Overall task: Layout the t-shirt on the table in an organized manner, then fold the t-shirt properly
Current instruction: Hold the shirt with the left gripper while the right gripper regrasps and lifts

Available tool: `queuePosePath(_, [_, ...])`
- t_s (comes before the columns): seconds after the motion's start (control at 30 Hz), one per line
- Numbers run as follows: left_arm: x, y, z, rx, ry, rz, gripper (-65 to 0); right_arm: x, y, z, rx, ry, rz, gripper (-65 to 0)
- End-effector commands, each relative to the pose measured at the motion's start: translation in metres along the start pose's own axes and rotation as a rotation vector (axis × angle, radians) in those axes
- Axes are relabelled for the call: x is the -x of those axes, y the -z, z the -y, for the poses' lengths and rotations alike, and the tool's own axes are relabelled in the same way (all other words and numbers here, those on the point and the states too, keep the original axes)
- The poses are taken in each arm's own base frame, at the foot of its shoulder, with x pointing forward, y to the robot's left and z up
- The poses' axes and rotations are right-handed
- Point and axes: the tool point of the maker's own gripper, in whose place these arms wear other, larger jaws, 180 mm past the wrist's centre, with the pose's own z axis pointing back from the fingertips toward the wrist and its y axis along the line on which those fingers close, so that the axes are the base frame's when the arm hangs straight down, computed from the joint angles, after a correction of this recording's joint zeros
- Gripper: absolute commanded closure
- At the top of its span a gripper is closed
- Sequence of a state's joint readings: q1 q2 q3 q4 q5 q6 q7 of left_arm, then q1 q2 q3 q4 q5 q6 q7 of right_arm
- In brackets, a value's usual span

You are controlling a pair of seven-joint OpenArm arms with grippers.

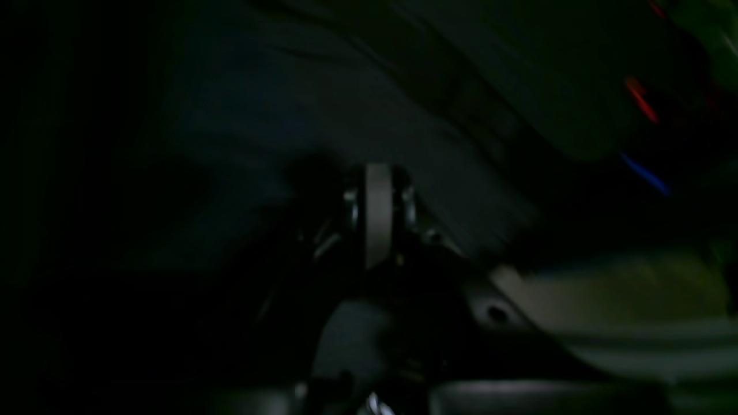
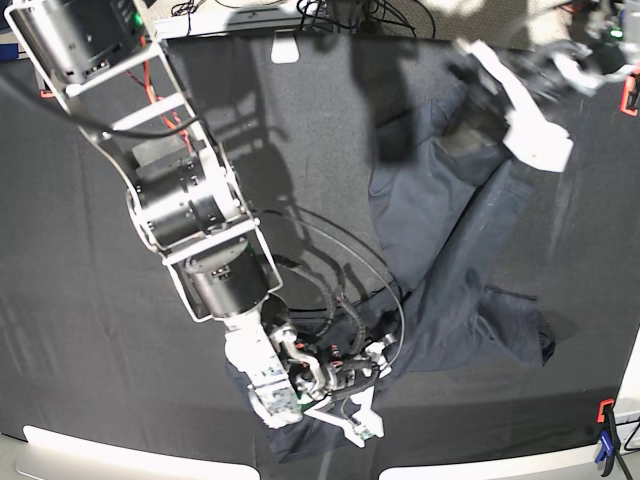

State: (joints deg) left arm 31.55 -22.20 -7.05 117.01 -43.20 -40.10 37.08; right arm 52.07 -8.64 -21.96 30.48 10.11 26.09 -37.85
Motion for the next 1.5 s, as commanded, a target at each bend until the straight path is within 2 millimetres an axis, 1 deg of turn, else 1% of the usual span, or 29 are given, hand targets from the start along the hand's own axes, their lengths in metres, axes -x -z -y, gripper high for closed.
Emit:
queuePosePath(0.0, [-0.021,-0.003,0.000,0.005,0.011,0.089,0.0,-0.047,-0.015,-0.001,-0.018,0.002,0.135,-35.1])
queuePosePath(0.1, [-0.038,-0.007,-0.005,-0.009,0.022,0.172,0.0,-0.063,-0.019,-0.012,-0.083,0.073,0.222,-35.1])
queuePosePath(0.13, [-0.040,-0.007,-0.006,-0.013,0.026,0.179,0.0,-0.064,-0.019,-0.012,-0.086,0.084,0.232,-35.1])
queuePosePath(0.2, [-0.040,-0.007,-0.010,-0.025,0.043,0.169,-2.0,-0.062,-0.018,-0.008,-0.064,0.107,0.228,-35.1])
queuePosePath(0.27, [-0.037,-0.007,-0.011,-0.037,0.059,0.152,-4.1,-0.055,-0.014,-0.006,-0.048,0.126,0.216,-35.1])
queuePosePath(0.33, [-0.034,-0.007,-0.013,-0.049,0.077,0.134,-4.3,-0.043,-0.007,-0.011,-0.064,0.147,0.202,-35.1])
queuePosePath(0.5, [-0.029,-0.006,-0.017,-0.070,0.110,0.102,-4.2,0.003,0.016,-0.028,-0.097,0.196,0.147,-35.1])
queuePosePath(0.6, [-0.029,-0.006,-0.017,-0.070,0.109,0.103,-4.2,0.016,0.024,-0.034,-0.095,0.203,0.184,-34.1])
queuePosePath(0.63, [-0.029,-0.006,-0.017,-0.070,0.109,0.104,-4.2,0.017,0.026,-0.035,-0.093,0.197,0.201,-31.0])
queuePosePath(0.67, [-0.029,-0.006,-0.017,-0.070,0.109,0.103,-4.2,0.017,0.026,-0.036,-0.094,0.183,0.216,-26.3])
queuePosePath(0.73, [-0.029,-0.006,-0.017,-0.070,0.109,0.103,-4.2,0.014,0.025,-0.041,-0.116,0.140,0.245,-14.0])
queuePosePath(0.8, [-0.029,-0.006,-0.017,-0.070,0.109,0.103,-4.2,0.009,0.024,-0.040,-0.111,0.116,0.269,-1.5])
queuePosePath(0.83, [-0.029,-0.006,-0.017,-0.070,0.110,0.102,-4.2,0.008,0.024,-0.039,-0.105,0.106,0.273,0.0])
queuePosePath(0.87, [-0.029,-0.006,-0.017,-0.070,0.110,0.102,-4.2,0.007,0.023,-0.038,-0.095,0.087,0.273,0.0])
queuePosePath(0.9, [-0.029,-0.006,-0.017,-0.071,0.110,0.101,-4.2,0.004,0.021,-0.037,-0.086,0.063,0.276,0.0])
queuePosePath(1.0, [-0.024,-0.006,-0.021,-0.088,0.137,0.074,-4.2,-0.001,0.013,-0.047,-0.114,-0.056,0.244,0.0])
queuePosePath(1.03, [-0.021,-0.006,-0.023,-0.099,0.154,0.057,-4.2,-0.003,0.010,-0.046,-0.104,-0.080,0.224,0.0])
queuePosePath(1.17, [-0.015,-0.006,-0.028,-0.125,0.192,0.017,-4.2,-0.007,-0.007,-0.048,-0.073,-0.147,0.141,0.0])
queuePosePath(1.23, [-0.015,-0.006,-0.027,-0.124,0.191,0.018,-4.2,-0.009,-0.016,-0.054,-0.063,-0.173,0.136,0.0])
queuePosePath(1.4, [-0.016,-0.006,-0.027,-0.123,0.192,0.025,-4.2,0.014,-0.048,-0.038,0.012,-0.214,0.150,0.0])
queuePosePath(1.47, [-0.017,-0.006,-0.027,-0.123,0.192,0.026,-4.2,0.021,-0.061,-0.039,0.009,-0.213,0.193,0.0])
